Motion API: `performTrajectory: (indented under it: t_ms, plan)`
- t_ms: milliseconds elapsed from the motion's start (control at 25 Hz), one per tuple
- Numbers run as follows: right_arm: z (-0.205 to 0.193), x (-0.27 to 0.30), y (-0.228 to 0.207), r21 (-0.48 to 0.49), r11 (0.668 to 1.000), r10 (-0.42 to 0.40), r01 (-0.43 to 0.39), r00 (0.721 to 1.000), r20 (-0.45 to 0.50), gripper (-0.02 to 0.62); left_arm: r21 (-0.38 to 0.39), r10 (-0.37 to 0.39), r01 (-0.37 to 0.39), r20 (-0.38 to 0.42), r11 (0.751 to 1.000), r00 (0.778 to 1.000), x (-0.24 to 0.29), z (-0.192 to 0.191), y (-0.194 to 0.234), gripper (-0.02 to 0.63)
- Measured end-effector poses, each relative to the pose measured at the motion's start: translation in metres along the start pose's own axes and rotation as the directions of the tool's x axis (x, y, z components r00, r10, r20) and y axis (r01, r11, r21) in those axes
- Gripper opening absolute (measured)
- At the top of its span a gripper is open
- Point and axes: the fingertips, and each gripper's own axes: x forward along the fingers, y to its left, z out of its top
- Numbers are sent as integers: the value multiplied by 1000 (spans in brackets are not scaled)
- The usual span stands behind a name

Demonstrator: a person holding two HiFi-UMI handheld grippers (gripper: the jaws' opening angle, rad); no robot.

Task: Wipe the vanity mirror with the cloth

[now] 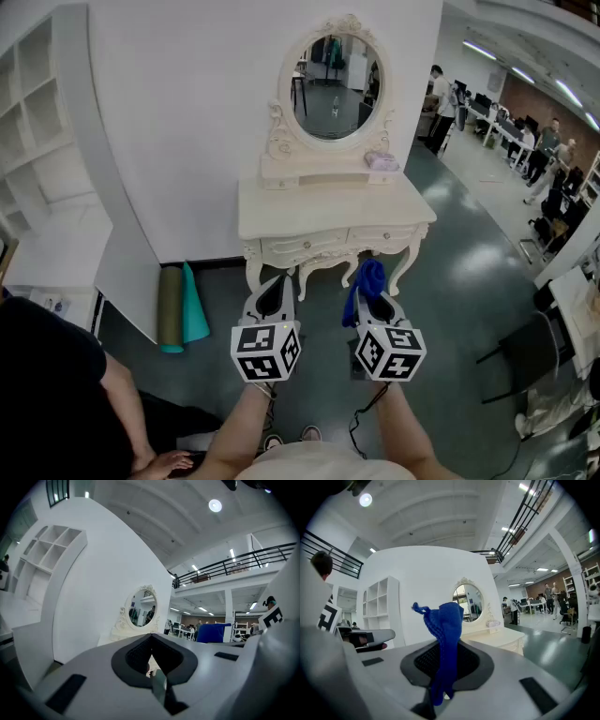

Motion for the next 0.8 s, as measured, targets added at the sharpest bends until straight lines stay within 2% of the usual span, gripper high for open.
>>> performTrajectory:
  t_ms: [320, 520, 800]
  plan:
    - [-3, 2, -3, 7, 1000, -8, 8, 1000, -3, 64, 4, -6, 6, -4, 1000, 1000, 5, -1, 0, 3]
    - [2, 12, -10, 9, 1000, 23, -23, 1000, 2, 65, -13, 0, 0, 0, 1000, 1000, 21, -3, -2, 3]
    - [2, 21, -60, 64, 998, 8, -8, 1000, -8, 66, -6, 11, -11, -10, 1000, 1000, 53, -12, -19, 4]
